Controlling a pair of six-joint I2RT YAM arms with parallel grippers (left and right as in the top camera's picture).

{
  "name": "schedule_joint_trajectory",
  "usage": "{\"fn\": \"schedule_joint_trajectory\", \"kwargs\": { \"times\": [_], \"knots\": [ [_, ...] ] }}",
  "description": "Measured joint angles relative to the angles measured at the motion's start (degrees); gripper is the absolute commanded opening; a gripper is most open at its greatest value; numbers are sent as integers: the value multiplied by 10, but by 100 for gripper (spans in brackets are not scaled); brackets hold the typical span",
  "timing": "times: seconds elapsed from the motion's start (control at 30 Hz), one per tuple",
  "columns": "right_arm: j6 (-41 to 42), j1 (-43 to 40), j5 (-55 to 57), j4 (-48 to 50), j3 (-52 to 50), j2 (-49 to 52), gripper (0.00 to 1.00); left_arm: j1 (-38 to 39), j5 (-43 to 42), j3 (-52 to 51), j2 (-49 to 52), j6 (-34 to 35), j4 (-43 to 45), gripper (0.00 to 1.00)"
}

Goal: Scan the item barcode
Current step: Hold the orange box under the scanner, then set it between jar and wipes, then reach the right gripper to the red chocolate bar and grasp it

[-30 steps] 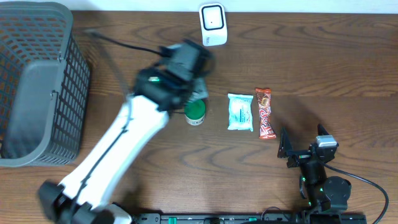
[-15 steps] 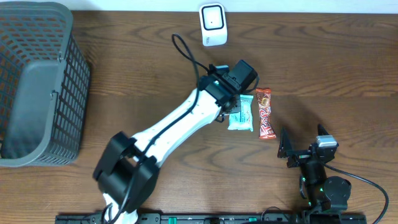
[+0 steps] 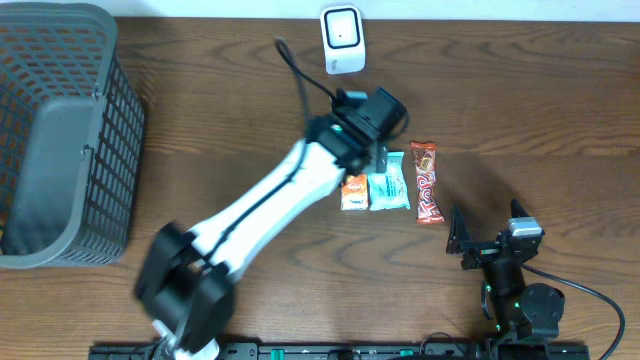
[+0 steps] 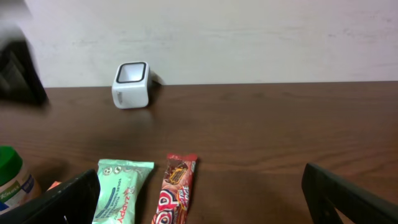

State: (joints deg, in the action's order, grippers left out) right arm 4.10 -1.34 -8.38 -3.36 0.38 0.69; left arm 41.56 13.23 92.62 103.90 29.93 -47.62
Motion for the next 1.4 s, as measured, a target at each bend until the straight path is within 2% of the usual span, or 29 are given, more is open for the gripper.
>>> {"fn": "schedule_joint_trajectory", "kwargs": {
  "times": [0.27,0.37,0.47,0.63,0.77,0.87,0.97,1.13,1.4],
  "knots": [
    [0,0,0,0,0,0,99,-66,115,76,-194,-134,39,98],
    [0,0,0,0,0,0,99,-110,182,84,-260,-186,91,98],
    [0,0,0,0,0,0,99,-163,237,85,-310,-239,183,98],
    [-25,0,26,4,0,0,99,-224,274,86,-369,-322,305,98],
    [-45,0,62,-5,0,0,99,-251,285,86,-405,-374,290,98],
    [-27,0,62,-6,0,0,99,-258,291,85,-425,-397,259,98],
    [47,0,55,-5,0,0,99,-258,292,65,-446,-407,234,98],
    [118,0,17,-3,0,21,99,-258,292,-19,-498,-413,252,98],
    [150,0,-22,-31,32,208,99,-298,292,-151,-584,-419,332,98]
  ]
}}
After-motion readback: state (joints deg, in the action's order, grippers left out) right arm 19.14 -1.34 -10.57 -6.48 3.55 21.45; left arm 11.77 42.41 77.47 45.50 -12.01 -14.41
